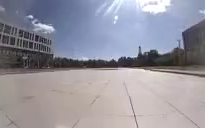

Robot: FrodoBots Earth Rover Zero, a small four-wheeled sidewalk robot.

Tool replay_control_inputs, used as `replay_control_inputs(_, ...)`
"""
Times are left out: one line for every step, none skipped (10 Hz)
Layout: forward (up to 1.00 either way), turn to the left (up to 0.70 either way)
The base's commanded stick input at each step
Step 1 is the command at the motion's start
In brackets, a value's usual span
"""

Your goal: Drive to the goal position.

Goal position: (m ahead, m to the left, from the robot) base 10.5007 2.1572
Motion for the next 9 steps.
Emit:
replay_control_inputs(0.7, 0.01)
replay_control_inputs(0.7, 0.01)
replay_control_inputs(0.7, 0.01)
replay_control_inputs(0.7, 0.01)
replay_control_inputs(0.7, 0.01)
replay_control_inputs(0.7, 0.01)
replay_control_inputs(0.7, 0.01)
replay_control_inputs(0.7, 0.01)
replay_control_inputs(0.7, 0.01)
